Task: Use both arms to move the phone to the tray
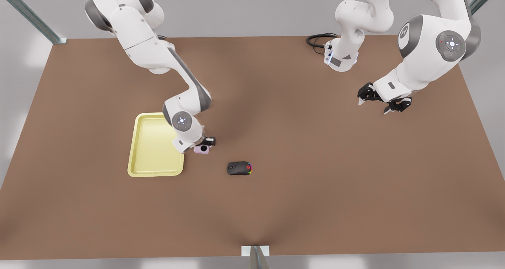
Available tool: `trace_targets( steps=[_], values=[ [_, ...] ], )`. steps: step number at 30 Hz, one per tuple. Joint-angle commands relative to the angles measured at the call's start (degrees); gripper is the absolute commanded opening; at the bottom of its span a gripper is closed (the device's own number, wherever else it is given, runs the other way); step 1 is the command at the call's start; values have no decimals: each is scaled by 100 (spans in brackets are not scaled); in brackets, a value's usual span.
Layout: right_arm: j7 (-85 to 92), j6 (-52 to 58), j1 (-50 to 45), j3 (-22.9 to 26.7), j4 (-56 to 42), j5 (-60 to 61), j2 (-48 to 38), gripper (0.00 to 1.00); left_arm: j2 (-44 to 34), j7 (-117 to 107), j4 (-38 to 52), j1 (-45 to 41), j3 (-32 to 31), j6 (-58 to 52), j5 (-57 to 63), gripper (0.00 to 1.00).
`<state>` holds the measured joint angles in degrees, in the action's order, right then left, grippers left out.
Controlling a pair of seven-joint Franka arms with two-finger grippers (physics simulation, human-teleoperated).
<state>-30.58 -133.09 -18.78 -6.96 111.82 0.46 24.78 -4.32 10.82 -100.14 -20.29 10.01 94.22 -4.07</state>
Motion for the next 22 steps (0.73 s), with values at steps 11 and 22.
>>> trace_targets(
  steps=[11,22],
  values=[
    [3242,459,1640,10,1431,-20,-747,100,10,61,3,7,1,26,20,100],
    [4006,4361,2062,1,-2376,-64,-1968,100,10,61,3,7,1,18,20,100]
  ],
)
